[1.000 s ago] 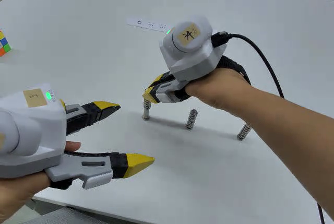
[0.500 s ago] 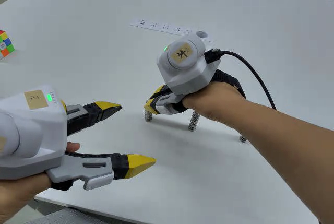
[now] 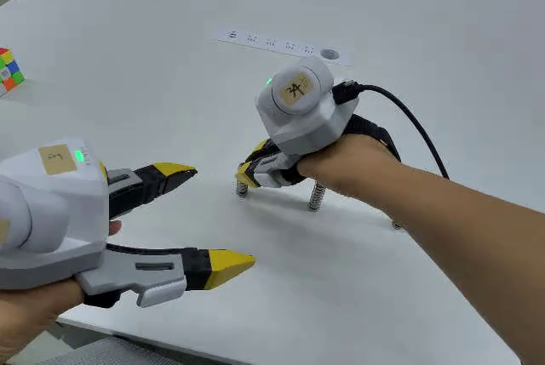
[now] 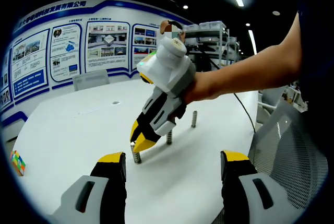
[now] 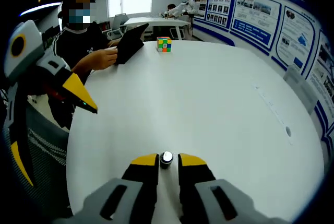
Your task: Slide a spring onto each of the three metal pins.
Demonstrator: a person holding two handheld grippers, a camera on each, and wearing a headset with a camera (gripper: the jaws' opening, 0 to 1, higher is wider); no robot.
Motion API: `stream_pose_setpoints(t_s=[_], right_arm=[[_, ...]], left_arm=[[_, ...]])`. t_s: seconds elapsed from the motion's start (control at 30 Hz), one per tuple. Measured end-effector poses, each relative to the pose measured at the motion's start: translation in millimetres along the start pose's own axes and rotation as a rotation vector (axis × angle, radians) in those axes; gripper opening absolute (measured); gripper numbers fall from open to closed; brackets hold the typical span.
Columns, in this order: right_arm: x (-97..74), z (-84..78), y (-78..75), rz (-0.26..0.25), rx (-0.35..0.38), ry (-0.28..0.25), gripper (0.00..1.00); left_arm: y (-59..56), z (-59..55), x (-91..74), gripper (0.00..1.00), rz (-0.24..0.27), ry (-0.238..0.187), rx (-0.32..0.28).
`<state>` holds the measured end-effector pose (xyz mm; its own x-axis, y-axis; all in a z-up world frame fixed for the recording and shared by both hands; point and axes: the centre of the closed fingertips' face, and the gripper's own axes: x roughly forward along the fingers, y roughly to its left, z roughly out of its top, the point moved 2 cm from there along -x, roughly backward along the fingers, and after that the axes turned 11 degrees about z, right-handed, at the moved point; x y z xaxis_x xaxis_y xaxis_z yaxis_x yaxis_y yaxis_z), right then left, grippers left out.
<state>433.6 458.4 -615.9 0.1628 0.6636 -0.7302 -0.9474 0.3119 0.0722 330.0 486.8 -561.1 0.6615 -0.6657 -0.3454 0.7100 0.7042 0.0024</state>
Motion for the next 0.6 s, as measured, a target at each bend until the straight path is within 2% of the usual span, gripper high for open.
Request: stream_pose_setpoints(t_s=[0.33, 0.6], right_arm=[[-36.0, 12.4, 0.6, -0.034, -0.018, -0.075, 0.19], [-75.1, 7.7, 0.3, -0.066, -0.022, -0.133, 0.22]], left_arm=[[0.4, 0.6, 2.1, 0.77, -0.002, -0.003, -0.006], [1.8, -1.7, 2.3, 0.78, 0.0, 0.009, -0.007]])
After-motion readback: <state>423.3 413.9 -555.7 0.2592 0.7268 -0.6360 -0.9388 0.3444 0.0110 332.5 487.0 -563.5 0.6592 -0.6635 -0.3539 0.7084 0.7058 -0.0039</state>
